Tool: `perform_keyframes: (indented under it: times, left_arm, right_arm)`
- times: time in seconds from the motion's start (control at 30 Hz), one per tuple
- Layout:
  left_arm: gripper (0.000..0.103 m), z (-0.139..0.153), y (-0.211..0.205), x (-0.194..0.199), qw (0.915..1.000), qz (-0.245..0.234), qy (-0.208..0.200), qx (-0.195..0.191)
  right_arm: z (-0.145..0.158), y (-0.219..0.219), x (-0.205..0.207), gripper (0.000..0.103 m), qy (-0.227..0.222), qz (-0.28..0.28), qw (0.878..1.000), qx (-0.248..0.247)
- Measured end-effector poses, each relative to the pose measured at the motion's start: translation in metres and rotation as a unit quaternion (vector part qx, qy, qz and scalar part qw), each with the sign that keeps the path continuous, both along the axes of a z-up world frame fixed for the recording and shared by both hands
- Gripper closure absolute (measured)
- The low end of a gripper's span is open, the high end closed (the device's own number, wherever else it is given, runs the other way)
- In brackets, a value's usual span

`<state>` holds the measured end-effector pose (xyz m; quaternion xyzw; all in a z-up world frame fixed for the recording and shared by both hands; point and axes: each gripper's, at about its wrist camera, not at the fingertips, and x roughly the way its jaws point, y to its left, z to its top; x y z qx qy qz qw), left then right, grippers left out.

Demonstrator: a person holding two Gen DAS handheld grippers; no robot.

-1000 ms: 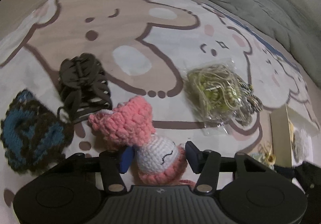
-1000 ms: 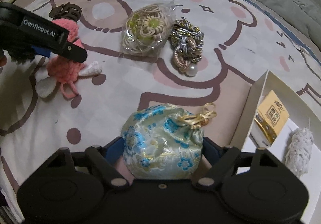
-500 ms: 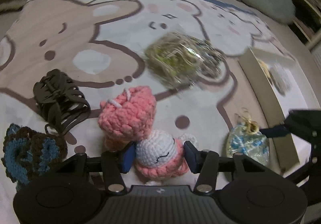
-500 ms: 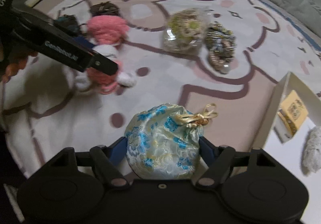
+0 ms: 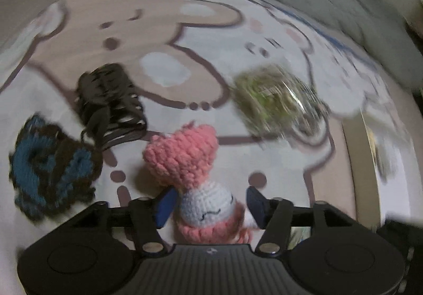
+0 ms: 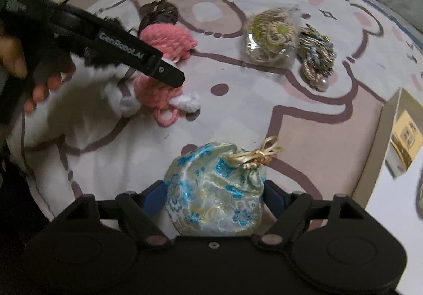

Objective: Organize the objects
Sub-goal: 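Grasp the pink-and-white crocheted doll with the left tool while the right tool grasps the blue floral pouch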

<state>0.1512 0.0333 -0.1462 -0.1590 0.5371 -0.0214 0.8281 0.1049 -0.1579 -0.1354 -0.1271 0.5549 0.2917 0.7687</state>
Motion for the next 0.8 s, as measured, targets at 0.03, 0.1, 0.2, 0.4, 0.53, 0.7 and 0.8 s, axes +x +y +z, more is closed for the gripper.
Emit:
perform_keyframes:
  times: [0.03,0.1,0.2,0.4,0.53,0.7,0.8]
  left_arm:
    - [0.037,0.000,0.001,0.000,0.9998,0.022,0.000,-0.004]
    - [0.037,-0.001,-0.001,-0.001,0.9987,0.050,-0.005,-0.005]
    - [0.040,-0.001,-0.002,0.000,0.9974,0.070,-0.014,0.007]
    - [0.063,-0.002,0.000,0.002,0.9973,0.070,-0.015,0.018]
    - [0.065,-0.001,-0.004,0.002,0.9988,0.040,-0.019,0.023]
    - [0.072,0.005,-0.004,0.002,0.9993,0.019,-0.026,0.018]
    - [0.072,0.012,-0.005,0.000,0.9990,0.006,-0.037,0.022]
  right_arm:
    - [0.000,-0.002,0.001,0.019,0.004,-0.010,1.000,0.005]
    - [0.000,-0.006,0.002,0.015,0.007,-0.031,0.999,0.008]
    - [-0.003,-0.010,0.000,0.014,0.008,-0.051,0.999,0.006]
    - [-0.013,-0.013,-0.001,0.014,0.021,-0.094,0.995,0.032]
    - [-0.016,-0.006,-0.004,0.017,0.007,-0.092,0.996,0.019]
    - [-0.017,-0.005,-0.003,0.027,0.002,-0.087,0.996,0.013]
    - [-0.012,-0.011,-0.001,0.032,0.000,-0.094,0.995,0.021]
